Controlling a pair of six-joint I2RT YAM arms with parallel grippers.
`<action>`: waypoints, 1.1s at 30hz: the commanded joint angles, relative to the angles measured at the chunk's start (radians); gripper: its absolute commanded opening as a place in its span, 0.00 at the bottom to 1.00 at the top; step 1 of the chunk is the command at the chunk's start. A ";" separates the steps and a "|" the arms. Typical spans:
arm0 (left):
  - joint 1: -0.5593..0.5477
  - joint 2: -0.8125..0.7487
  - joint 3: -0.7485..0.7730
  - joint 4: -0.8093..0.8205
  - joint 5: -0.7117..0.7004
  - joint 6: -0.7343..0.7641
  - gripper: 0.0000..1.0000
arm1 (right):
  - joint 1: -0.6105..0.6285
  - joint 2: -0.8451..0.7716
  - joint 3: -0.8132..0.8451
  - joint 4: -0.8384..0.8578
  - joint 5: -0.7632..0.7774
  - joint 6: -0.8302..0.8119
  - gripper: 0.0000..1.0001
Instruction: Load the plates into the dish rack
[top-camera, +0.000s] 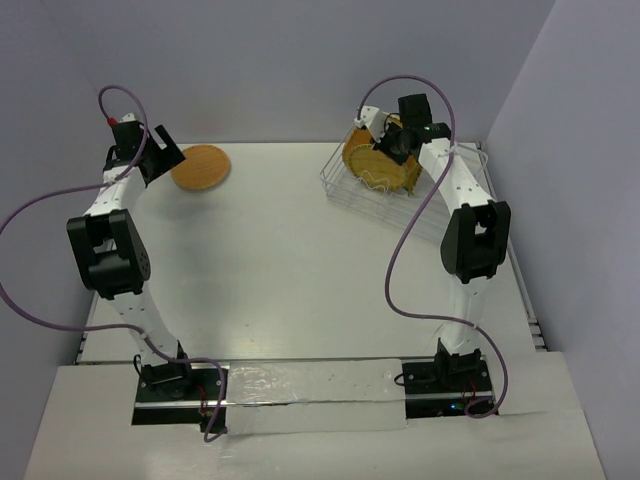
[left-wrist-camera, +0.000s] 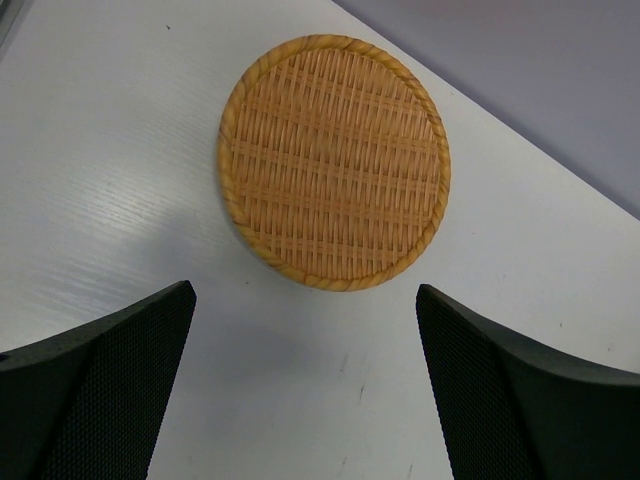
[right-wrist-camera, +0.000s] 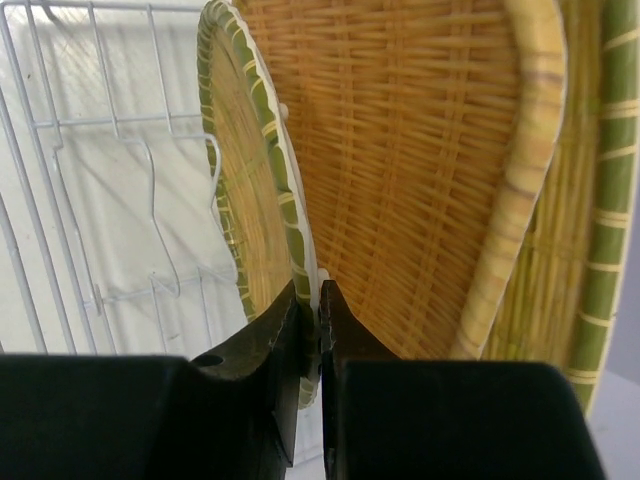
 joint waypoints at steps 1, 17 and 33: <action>0.016 0.025 0.055 -0.015 -0.009 0.010 0.99 | -0.011 0.009 0.047 0.058 0.001 0.023 0.18; 0.034 0.124 0.081 -0.009 0.018 -0.025 0.99 | -0.010 -0.106 0.118 0.075 0.003 0.153 0.69; 0.056 0.313 0.173 0.029 0.113 -0.109 0.97 | -0.008 -0.402 -0.102 0.413 0.031 0.538 1.00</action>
